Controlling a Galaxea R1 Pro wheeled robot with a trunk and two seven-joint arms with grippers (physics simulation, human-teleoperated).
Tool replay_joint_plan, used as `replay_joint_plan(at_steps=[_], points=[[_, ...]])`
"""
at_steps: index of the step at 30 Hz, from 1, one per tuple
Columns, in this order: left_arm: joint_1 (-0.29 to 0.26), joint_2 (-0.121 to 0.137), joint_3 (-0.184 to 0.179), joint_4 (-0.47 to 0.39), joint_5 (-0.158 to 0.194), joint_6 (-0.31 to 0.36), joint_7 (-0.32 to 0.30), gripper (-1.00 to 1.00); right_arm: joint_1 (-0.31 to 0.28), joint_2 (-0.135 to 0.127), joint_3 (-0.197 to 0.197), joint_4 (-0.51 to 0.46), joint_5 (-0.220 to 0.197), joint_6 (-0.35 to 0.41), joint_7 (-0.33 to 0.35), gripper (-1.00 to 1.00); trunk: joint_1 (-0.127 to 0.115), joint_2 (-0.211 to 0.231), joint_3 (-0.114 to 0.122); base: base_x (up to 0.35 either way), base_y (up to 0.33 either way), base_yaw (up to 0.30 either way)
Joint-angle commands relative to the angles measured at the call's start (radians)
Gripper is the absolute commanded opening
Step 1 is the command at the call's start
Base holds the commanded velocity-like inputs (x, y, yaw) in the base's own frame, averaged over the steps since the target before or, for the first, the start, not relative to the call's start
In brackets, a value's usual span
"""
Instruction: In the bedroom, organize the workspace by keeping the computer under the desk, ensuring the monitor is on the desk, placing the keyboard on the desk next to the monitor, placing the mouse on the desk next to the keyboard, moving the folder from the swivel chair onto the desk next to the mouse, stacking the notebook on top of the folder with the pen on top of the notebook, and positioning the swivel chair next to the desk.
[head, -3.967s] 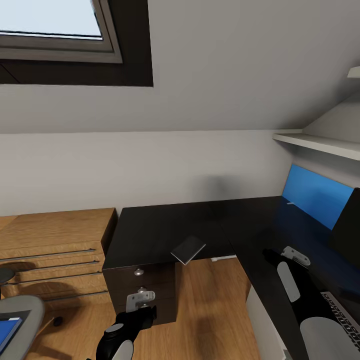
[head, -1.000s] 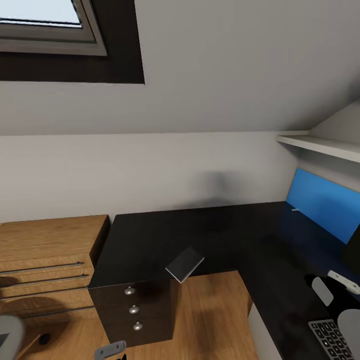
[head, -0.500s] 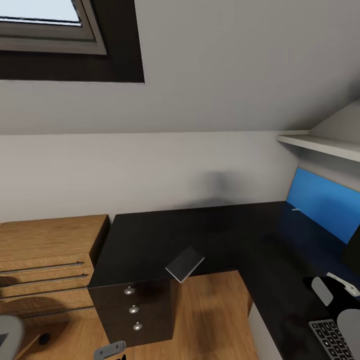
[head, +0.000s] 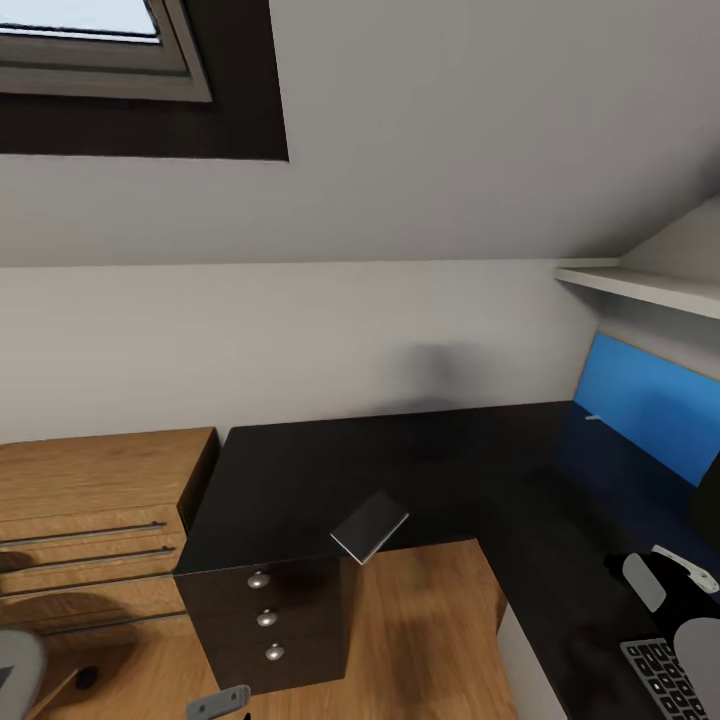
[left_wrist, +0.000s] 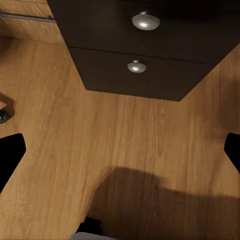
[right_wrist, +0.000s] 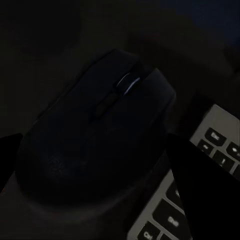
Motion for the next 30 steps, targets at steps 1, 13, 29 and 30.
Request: replay_joint_plan(at_steps=[1,13,29,30], points=[[-0.001,0.001,-0.002,-0.002,0.005,0.003,0.007,1.00,0.000,0.000,0.000,-0.002,-0.009,0.006,-0.007,-1.00,0.000,-0.001,-0.001,0.000,0.000,0.000],[0.000,0.001,-0.004,0.019,0.004,0.003,0.007,1.00,-0.006,-0.001,0.000,-0.001,-0.009,0.021,-0.006,-1.00,0.035,-0.064,-0.030,0.000,0.000,0.000],[0.000,-0.001,-0.004,0.023,0.005,0.003,0.005,1.00,-0.006,0.001,0.000,-0.001,-0.009,0.019,-0.005,-1.00,0.073,-0.134,-0.061,0.000,0.000,0.000],[0.000,-0.001,-0.004,0.023,0.005,0.003,0.005,1.00,-0.006,0.001,0.000,-0.001,-0.009,0.019,-0.005,-1.00,0.073,-0.134,-0.061,0.000,0.000,0.000]])
